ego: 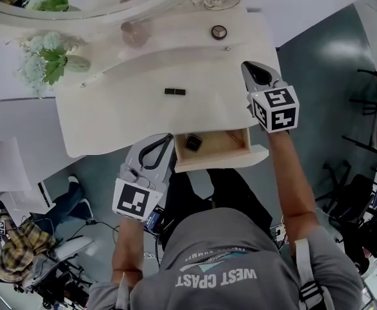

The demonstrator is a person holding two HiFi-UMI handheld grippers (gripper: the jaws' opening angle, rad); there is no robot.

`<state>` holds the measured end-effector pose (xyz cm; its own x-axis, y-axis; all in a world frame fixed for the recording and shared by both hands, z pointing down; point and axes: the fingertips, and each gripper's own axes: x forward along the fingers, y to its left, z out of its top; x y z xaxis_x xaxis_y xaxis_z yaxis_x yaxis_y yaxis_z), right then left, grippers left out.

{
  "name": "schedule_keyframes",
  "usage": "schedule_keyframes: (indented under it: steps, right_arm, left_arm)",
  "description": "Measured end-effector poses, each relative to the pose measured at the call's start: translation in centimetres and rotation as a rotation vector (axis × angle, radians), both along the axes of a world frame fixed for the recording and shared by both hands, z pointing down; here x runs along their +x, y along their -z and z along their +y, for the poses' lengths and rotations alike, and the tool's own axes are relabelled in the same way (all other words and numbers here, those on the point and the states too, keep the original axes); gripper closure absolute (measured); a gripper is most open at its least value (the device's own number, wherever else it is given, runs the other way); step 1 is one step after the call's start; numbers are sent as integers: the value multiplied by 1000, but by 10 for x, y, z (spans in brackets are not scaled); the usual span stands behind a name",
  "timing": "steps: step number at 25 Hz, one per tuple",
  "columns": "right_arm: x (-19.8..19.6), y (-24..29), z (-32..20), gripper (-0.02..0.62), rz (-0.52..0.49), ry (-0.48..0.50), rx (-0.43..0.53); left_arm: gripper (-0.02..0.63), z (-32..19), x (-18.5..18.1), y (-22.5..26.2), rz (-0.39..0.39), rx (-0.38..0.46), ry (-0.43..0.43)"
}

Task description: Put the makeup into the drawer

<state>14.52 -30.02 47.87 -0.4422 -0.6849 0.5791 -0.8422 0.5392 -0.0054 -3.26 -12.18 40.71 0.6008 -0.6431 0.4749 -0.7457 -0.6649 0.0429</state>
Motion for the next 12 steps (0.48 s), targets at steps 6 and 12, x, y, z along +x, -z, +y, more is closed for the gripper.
schedule_keyframes:
  steps: [6,12]
  right_arm:
    - [-5,-9,-5,584,12,11,-8]
    - [-12,-18,-13,575,20,23,-16]
  left_arm:
    - [604,1,0,-9,7,-8,-5]
    - [604,-2,-2,-17,5,-19,-7]
